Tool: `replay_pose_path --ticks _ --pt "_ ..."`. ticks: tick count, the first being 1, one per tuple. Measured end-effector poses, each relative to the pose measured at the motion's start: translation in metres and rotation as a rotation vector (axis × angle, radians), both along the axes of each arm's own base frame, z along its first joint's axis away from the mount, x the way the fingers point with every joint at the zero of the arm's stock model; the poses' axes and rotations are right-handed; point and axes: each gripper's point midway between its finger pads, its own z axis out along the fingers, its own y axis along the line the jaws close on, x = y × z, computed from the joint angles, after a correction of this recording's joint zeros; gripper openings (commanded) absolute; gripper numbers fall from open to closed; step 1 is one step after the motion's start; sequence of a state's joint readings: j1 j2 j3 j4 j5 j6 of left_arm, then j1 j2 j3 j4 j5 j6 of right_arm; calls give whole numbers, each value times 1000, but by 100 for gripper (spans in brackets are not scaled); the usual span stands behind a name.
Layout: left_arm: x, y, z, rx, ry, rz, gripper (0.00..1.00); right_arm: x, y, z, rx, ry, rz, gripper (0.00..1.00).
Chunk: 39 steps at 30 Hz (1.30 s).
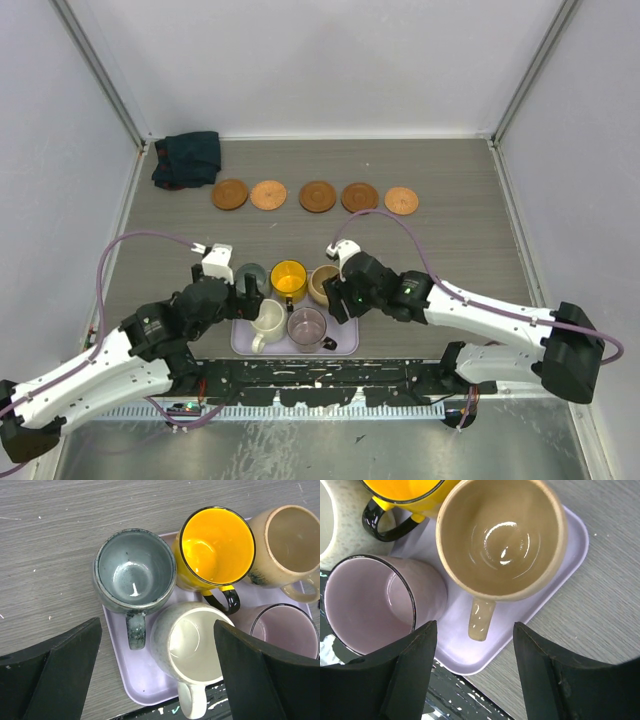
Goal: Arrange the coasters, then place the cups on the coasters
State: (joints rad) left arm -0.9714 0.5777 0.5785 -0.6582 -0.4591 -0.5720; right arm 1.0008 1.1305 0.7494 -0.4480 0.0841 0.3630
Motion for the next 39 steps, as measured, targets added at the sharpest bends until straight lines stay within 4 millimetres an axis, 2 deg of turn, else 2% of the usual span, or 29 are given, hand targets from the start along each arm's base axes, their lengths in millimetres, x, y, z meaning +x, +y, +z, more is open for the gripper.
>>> replay_pose_path --ticks 4,12,24,30,39 --pt "-1 2 1 -12 -4 7 95 -4 2 -14 -42 24 -1 67" --pt "-1 3 -5 -2 5 10 95 2 0 -39 -132 46 -43 65" --pt "-2 4 -14 19 17 12 95 12 6 -46 -164 44 -81 59" --pt "-1 3 -14 15 13 12 95 13 6 -45 -159 43 -91 48" --pt "-1 3 -14 13 13 12 95 14 8 -48 -135 44 -115 47"
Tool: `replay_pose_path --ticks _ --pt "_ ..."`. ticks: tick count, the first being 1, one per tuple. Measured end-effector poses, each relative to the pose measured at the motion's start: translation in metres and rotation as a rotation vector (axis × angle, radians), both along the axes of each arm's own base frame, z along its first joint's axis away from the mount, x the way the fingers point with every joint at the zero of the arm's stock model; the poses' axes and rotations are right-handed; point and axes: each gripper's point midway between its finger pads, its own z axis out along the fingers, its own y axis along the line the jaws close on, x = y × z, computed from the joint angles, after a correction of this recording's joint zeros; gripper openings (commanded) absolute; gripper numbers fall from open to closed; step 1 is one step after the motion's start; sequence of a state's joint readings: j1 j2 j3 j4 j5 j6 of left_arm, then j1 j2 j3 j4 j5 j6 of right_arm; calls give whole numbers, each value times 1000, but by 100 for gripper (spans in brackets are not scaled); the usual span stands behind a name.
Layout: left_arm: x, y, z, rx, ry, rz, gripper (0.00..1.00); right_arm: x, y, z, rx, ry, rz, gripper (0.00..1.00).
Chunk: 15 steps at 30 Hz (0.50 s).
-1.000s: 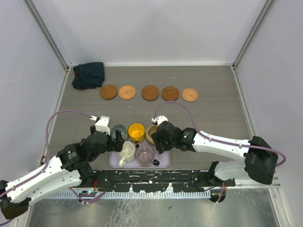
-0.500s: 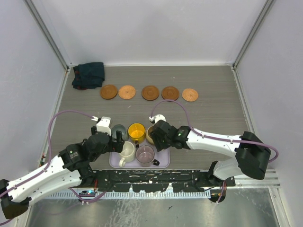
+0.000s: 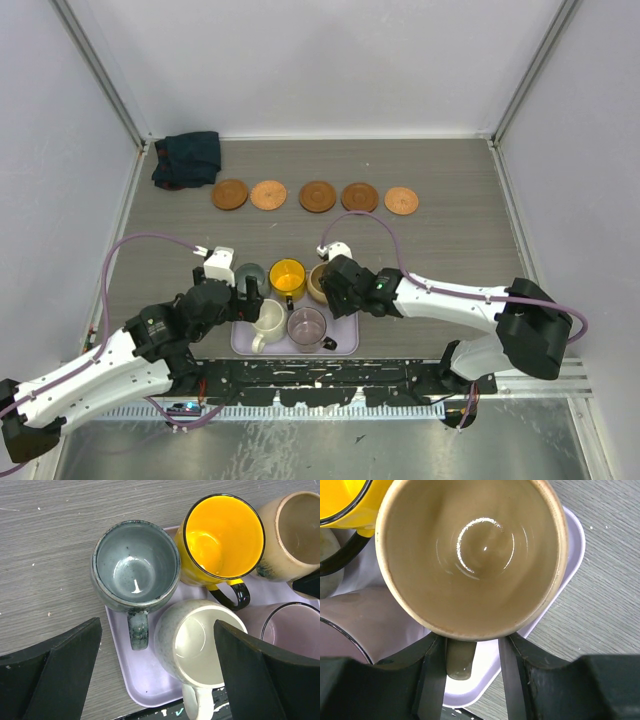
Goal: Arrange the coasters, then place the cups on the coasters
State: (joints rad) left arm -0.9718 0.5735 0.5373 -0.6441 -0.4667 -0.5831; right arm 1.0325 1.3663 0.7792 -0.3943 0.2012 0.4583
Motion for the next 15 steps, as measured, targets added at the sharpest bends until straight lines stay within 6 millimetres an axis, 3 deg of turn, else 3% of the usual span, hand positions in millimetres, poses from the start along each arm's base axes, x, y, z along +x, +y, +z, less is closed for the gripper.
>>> replay_pose_path --ticks 15 --pt "0 0 -2 1 0 0 95 -2 3 -11 -10 13 2 50"
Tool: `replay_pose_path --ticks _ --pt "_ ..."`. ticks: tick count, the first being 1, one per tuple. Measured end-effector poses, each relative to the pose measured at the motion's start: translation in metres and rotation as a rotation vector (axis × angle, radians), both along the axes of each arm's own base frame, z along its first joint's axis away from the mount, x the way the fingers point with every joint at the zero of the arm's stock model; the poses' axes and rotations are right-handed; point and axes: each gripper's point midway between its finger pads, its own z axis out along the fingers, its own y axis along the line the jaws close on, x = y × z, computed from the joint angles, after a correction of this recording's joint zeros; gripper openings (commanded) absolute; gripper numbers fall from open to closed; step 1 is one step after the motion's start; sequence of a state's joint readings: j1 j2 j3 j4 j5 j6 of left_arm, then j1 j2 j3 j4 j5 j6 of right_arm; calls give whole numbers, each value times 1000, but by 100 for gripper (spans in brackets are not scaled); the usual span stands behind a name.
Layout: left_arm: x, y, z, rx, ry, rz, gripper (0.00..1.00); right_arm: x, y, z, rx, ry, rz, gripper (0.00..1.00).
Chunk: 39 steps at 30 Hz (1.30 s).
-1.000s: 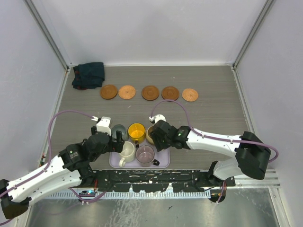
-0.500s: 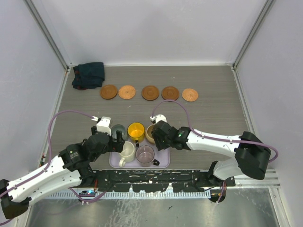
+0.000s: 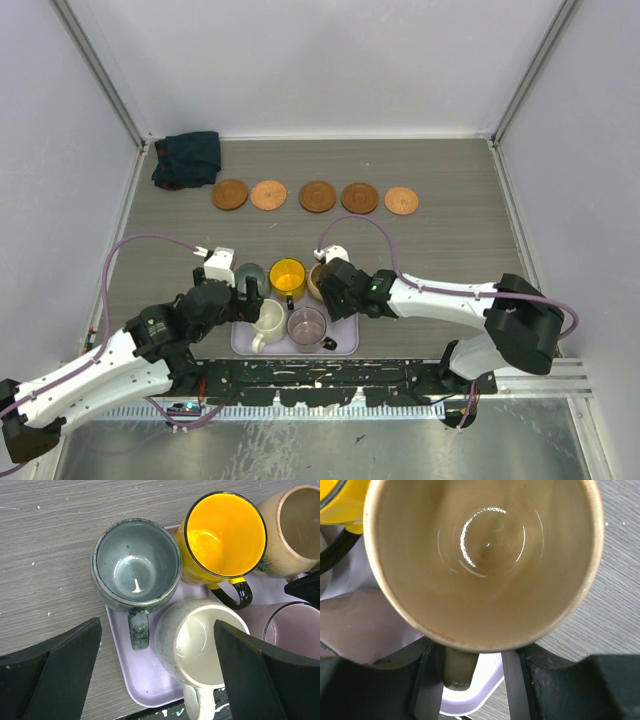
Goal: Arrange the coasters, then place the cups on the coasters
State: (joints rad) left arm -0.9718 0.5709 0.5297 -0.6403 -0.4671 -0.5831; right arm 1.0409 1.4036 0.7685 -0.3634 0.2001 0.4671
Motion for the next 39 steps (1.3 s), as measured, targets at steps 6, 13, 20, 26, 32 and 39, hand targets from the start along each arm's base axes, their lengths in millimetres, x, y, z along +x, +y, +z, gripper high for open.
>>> replay_pose_path --ticks 6,13,20,26,32,39 --pt "0 0 -1 2 1 0 95 -1 -1 -9 -24 14 3 48" --pt "0 0 -2 6 4 -1 95 0 -4 -9 -33 9 -17 1" --pt "0 0 -3 6 4 -1 96 3 -5 -9 -41 -8 -25 1" --pt "0 -1 -2 5 3 -1 95 5 -16 -2 -60 -48 -42 1" --pt "2 -2 -1 10 -11 -7 95 22 -29 45 2 -200 -97 1" --pt "12 -7 0 40 -41 -12 95 62 -52 87 -33 -347 -211 1"
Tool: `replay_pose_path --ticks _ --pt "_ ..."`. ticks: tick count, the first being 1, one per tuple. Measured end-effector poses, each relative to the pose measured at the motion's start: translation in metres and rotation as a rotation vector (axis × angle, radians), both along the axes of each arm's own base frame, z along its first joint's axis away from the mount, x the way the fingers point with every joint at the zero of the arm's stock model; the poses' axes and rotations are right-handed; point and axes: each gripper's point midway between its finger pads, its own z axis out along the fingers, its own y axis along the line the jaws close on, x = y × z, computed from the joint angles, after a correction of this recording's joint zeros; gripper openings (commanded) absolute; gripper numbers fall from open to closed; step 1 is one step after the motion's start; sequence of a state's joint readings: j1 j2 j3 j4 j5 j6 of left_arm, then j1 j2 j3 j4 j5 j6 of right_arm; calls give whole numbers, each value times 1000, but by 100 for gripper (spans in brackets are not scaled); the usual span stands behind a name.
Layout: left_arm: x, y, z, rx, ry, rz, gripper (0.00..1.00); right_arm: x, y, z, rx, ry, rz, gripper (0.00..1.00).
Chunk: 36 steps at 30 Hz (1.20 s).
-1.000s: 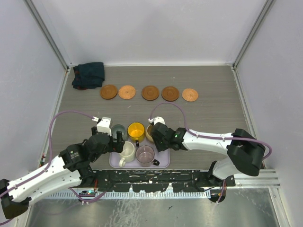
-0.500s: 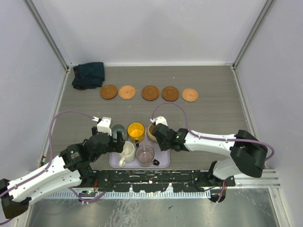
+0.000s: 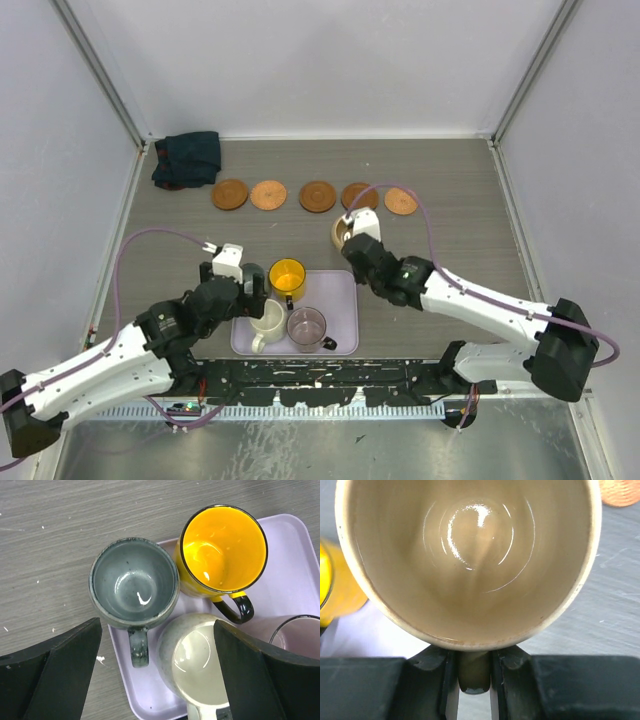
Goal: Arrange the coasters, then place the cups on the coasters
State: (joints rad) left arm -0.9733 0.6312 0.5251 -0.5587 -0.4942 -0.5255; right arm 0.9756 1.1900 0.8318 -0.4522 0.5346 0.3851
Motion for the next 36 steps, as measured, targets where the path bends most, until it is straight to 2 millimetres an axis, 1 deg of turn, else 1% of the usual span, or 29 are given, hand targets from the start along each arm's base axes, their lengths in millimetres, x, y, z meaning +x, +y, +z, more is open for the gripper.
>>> replay_pose_path --ticks 2,5,6,7,8,10,13,17,21,24,27,32,36 --pt "4 -3 -1 20 -6 -6 97 22 -14 8 -5 -14 -57 1" --pt "11 -8 1 48 -20 -9 98 58 -45 12 -16 -21 -168 1" --pt "14 -10 2 59 -23 -8 98 63 -45 13 -20 -22 -165 1" --pt "18 -11 3 74 -27 -7 98 80 -65 11 -27 -17 -230 1" --pt "23 -12 6 81 -31 0 98 93 -78 10 -37 -8 -262 1" --pt "33 -11 11 81 -34 20 98 112 -92 5 -44 5 -300 1" --pt "61 5 19 35 -37 124 98 143 -107 -4 -42 29 -334 1" --pt "87 28 19 13 -28 214 99 177 -123 -23 -17 63 -360 1" --pt "107 32 19 16 -8 222 99 197 -136 -42 -8 104 -376 1" --pt "118 33 18 -6 3 221 99 209 -141 -52 -4 123 -385 1" --pt "122 33 15 -23 12 219 99 218 -143 -58 -4 128 -384 1" --pt "126 30 17 -46 5 206 99 225 -141 -67 -8 135 -372 1" --pt "127 28 18 -55 5 198 99 225 -140 -74 -9 150 -367 1"
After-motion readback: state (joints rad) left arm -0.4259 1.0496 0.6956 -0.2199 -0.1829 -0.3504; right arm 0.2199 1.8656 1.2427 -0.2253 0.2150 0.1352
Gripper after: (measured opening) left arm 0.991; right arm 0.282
